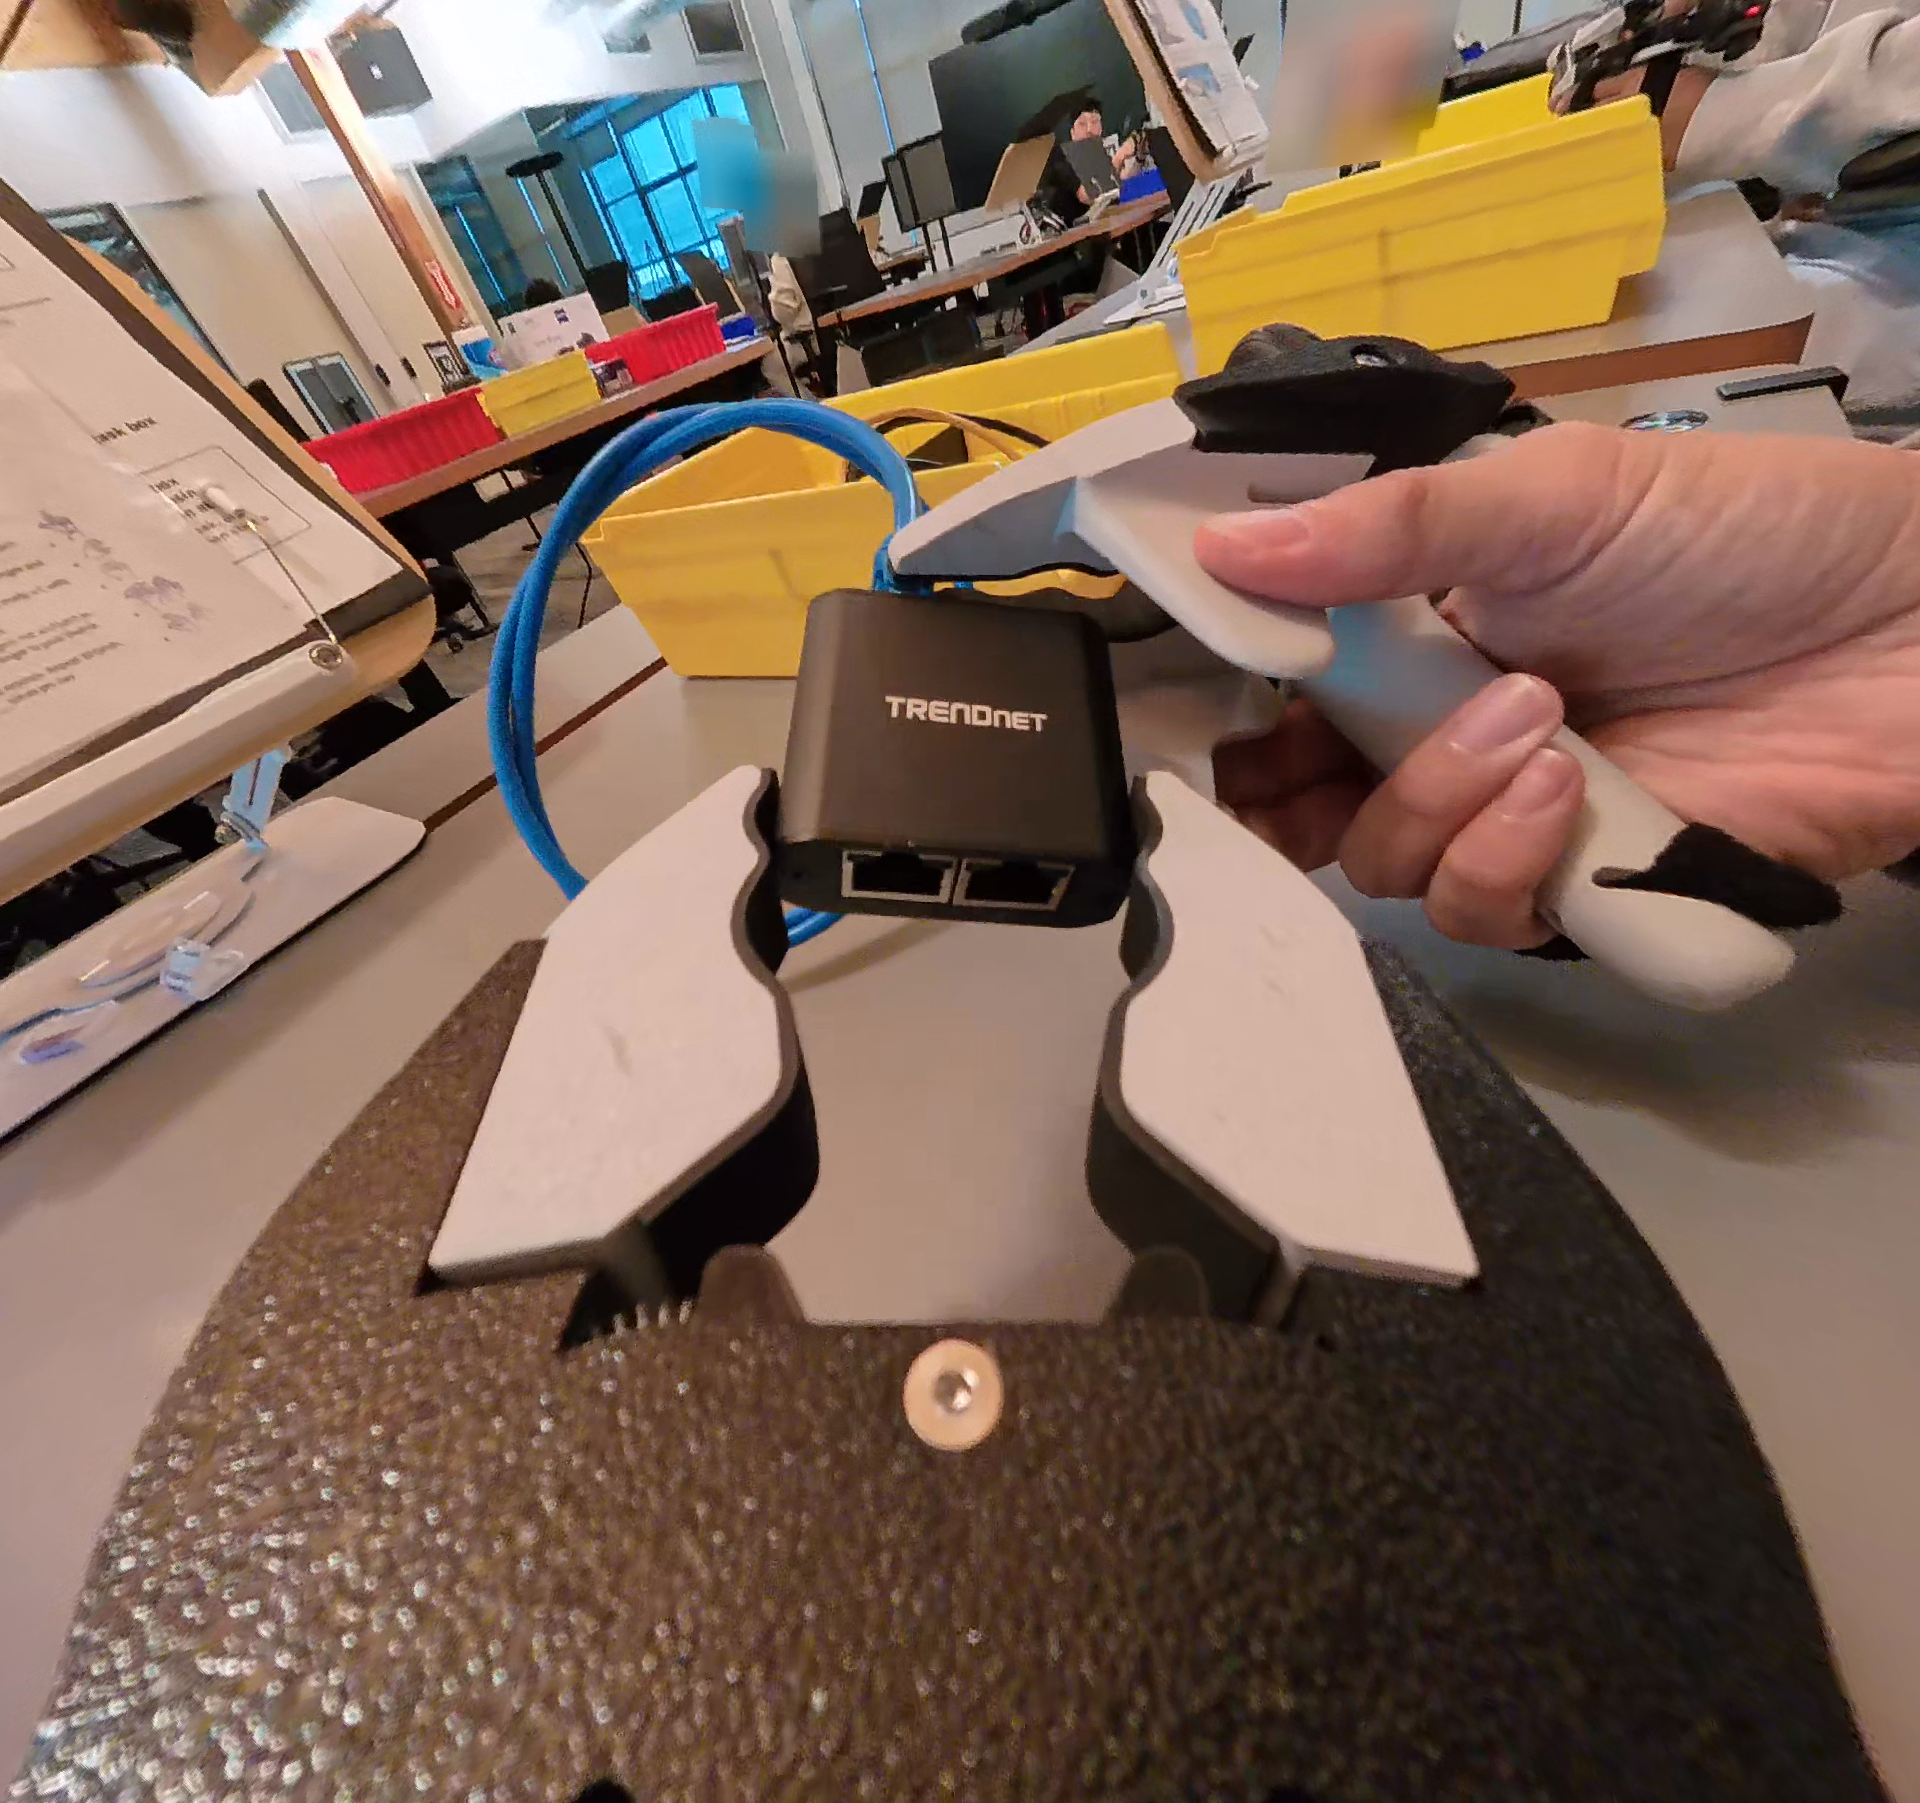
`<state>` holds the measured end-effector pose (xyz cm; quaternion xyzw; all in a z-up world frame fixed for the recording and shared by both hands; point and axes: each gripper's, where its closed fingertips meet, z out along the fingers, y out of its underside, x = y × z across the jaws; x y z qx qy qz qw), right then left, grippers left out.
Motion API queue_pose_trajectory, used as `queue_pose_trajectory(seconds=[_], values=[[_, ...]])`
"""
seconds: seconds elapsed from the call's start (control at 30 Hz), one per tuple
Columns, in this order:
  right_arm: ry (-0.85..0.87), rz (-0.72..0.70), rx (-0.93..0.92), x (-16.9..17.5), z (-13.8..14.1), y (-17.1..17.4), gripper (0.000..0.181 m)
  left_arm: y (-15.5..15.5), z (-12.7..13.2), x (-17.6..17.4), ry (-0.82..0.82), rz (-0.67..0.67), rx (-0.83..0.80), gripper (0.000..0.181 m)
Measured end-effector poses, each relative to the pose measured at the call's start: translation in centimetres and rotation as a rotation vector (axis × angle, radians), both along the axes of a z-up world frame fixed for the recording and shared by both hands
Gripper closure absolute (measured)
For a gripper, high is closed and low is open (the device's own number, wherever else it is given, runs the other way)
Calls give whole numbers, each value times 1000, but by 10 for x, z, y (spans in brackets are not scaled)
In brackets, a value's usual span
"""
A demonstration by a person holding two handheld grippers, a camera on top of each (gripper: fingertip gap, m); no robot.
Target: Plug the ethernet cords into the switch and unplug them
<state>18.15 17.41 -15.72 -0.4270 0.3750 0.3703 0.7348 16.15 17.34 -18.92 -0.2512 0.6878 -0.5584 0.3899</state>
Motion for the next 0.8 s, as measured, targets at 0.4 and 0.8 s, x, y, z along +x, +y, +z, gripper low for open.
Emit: queue_pose_trajectory(seconds=[0.4,0.8], values=[[80,-29,21,8,-12,-1,168,0,-9,4,66,21,1,119],[111,-16,41,7,-14,1,168,2,-7,4,56,16,-13,119]])
